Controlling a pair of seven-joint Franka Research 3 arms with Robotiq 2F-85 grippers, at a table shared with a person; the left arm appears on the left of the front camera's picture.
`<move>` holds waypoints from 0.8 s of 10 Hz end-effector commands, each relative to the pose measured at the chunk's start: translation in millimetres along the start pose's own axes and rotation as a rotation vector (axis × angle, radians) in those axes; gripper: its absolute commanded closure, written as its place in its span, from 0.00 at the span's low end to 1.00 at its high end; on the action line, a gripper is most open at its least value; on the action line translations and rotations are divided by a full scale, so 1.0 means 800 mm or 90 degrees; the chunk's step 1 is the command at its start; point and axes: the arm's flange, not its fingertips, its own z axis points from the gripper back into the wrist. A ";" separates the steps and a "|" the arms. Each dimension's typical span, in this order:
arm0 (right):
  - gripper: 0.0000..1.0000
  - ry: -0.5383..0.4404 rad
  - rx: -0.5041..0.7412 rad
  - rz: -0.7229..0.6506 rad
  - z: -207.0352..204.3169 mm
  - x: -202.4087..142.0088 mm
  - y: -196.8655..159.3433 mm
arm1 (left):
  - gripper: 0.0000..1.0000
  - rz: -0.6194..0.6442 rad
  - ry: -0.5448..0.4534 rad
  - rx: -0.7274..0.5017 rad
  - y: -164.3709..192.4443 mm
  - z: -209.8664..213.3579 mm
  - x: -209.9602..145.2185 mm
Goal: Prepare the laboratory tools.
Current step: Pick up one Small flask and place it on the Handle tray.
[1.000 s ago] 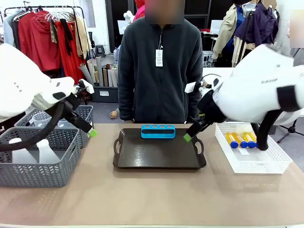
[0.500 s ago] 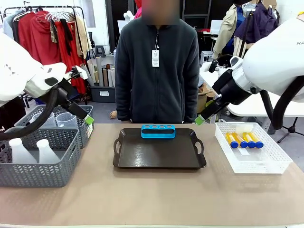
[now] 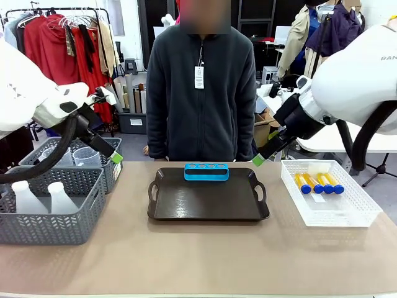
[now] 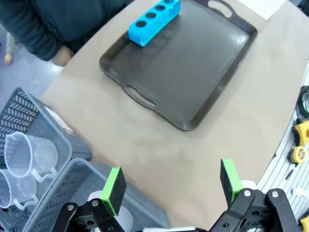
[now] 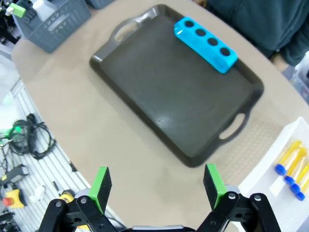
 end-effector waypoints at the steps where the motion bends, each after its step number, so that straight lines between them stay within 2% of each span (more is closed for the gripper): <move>1: 0.00 -0.021 0.092 -0.024 0.024 0.017 0.004 | 0.00 -0.023 -0.012 -0.076 0.008 0.023 0.015; 4: 0.00 -0.054 0.126 -0.007 0.075 0.042 0.019 | 0.00 -0.063 -0.040 -0.144 0.014 0.067 0.048; 8: 0.00 -0.103 0.076 0.066 0.156 0.083 0.017 | 0.00 -0.094 -0.106 -0.105 0.037 0.137 0.073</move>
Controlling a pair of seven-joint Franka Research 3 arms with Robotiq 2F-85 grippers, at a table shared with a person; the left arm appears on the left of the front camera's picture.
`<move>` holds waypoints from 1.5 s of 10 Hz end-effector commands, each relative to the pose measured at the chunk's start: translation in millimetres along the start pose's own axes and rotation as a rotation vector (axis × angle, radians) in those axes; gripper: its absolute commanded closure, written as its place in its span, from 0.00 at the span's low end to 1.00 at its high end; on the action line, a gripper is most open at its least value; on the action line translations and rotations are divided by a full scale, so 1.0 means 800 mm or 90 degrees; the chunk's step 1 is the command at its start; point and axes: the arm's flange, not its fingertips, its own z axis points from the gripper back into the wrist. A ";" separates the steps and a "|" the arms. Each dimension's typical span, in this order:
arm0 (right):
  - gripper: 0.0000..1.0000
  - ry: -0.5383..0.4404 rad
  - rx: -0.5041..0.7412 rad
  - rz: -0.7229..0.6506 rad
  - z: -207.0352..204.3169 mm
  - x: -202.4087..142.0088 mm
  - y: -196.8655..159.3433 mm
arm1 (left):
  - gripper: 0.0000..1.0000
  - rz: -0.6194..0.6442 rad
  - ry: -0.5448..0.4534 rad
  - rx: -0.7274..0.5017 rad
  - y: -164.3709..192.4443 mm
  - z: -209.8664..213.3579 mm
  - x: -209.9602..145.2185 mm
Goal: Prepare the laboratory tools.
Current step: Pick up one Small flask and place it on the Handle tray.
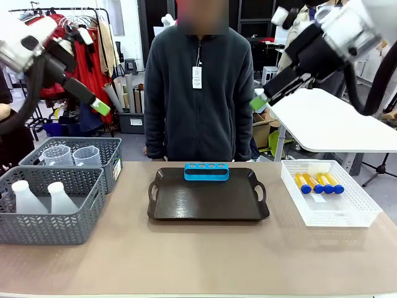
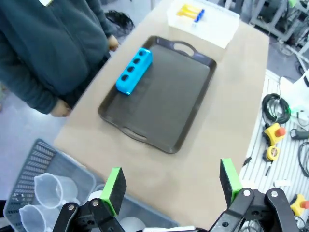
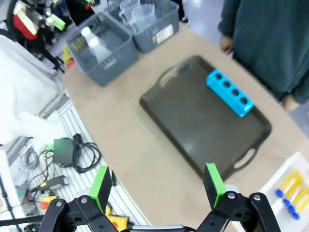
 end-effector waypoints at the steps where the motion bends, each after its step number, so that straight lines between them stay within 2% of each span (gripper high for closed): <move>1: 0.00 -0.013 -0.015 0.061 0.027 0.017 -0.021 | 0.00 -0.017 -0.024 0.000 0.019 0.015 0.006; 5: 0.00 -0.035 -0.062 0.103 0.086 0.045 -0.060 | 0.00 -0.022 -0.027 0.046 0.043 0.039 0.013; 8: 0.00 -0.049 -0.081 0.081 0.116 0.052 -0.095 | 0.00 -0.031 -0.034 0.066 0.054 0.049 0.010; 13: 0.00 -0.083 -0.097 0.054 0.129 0.046 -0.123 | 0.00 -0.033 -0.040 0.078 0.050 0.058 0.004; 15: 0.00 -0.063 -0.105 0.042 0.128 0.044 -0.116 | 0.00 -0.017 -0.025 0.076 0.052 0.057 0.008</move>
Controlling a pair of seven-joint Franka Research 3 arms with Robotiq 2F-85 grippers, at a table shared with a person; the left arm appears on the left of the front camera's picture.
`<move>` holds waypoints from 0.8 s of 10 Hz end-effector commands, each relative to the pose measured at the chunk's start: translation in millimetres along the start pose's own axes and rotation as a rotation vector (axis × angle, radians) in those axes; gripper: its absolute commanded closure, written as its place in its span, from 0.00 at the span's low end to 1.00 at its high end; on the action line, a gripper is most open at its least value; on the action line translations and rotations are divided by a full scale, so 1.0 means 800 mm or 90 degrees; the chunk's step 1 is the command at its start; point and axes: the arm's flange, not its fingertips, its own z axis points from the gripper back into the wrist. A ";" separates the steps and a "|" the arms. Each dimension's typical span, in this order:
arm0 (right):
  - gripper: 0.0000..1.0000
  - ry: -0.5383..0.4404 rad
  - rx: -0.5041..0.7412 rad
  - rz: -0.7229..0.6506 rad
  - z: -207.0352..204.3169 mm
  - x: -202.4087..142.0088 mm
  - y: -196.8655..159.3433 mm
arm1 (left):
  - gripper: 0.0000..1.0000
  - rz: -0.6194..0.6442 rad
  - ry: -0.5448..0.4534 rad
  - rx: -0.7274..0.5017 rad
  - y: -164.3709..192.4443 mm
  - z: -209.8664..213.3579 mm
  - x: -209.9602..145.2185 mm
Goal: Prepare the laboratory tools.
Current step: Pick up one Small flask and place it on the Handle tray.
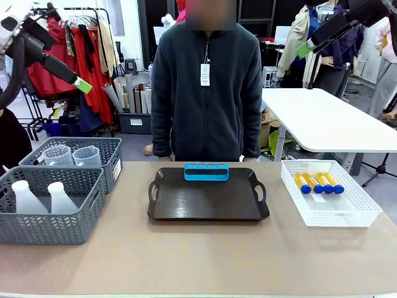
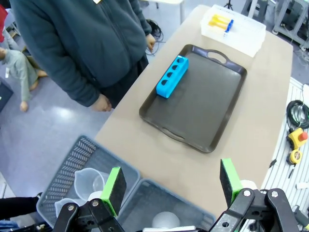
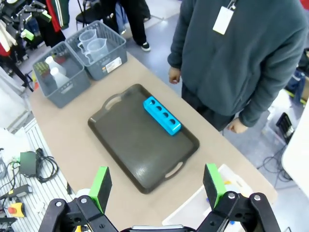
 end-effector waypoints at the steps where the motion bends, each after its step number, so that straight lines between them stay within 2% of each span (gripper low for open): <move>1: 0.00 0.001 -0.001 0.003 0.002 0.000 0.001 | 0.00 0.000 -0.001 0.000 0.000 0.000 0.000; 8: 0.00 0.001 -0.001 0.003 0.002 0.000 0.001 | 0.00 0.000 -0.001 0.000 0.000 0.000 0.000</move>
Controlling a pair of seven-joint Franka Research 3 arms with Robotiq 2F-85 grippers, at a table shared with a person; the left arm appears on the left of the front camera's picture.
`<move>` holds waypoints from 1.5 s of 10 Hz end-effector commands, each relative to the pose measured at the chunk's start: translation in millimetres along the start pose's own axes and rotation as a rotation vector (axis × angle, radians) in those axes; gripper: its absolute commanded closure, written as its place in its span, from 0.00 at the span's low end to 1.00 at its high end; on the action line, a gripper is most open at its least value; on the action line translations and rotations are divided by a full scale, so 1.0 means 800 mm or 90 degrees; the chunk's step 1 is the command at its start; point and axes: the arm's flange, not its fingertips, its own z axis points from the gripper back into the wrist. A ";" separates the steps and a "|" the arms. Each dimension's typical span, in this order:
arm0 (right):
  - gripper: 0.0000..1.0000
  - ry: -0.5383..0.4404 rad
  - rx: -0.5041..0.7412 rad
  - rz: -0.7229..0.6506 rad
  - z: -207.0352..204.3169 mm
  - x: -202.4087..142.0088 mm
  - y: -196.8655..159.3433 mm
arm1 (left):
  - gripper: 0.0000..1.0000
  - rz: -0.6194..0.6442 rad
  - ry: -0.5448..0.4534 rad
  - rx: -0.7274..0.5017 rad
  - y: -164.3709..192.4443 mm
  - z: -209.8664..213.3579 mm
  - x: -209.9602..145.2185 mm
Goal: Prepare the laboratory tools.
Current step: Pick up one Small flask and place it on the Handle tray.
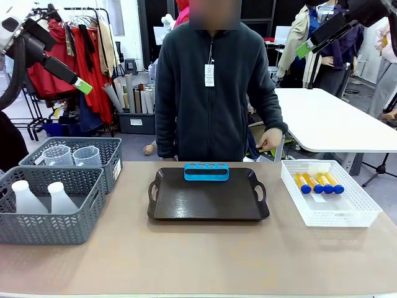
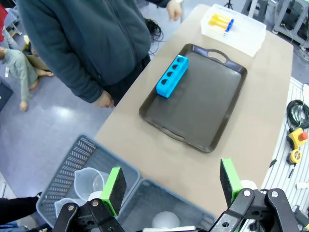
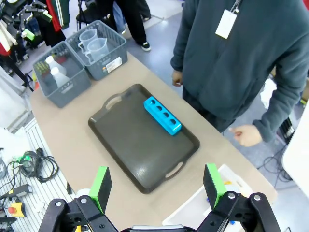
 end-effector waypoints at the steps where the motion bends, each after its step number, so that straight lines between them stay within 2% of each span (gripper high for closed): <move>1: 0.00 0.000 -0.001 0.002 0.002 0.000 0.001 | 0.00 0.000 -0.002 0.000 0.000 0.001 0.000; 5: 0.00 0.000 -0.001 0.002 0.002 0.000 0.001 | 0.00 0.000 0.000 0.000 0.000 0.000 0.000; 6: 0.00 0.000 -0.001 0.002 0.002 0.000 0.001 | 0.00 -0.062 0.050 -0.004 -0.008 0.015 -0.001; 7: 0.00 0.000 -0.001 0.002 0.002 0.000 0.001 | 0.00 -0.078 0.108 0.018 -0.012 0.033 0.002; 9: 0.00 0.000 -0.001 0.002 0.002 0.000 0.001 | 0.00 -0.078 0.173 0.042 -0.025 0.060 -0.006; 11: 0.00 0.000 -0.001 0.002 0.002 0.000 0.001 | 0.00 -0.002 0.265 0.071 -0.028 0.070 -0.041; 15: 0.00 0.000 -0.001 0.002 0.002 0.000 0.001 | 0.00 0.124 0.440 0.127 -0.014 0.042 -0.150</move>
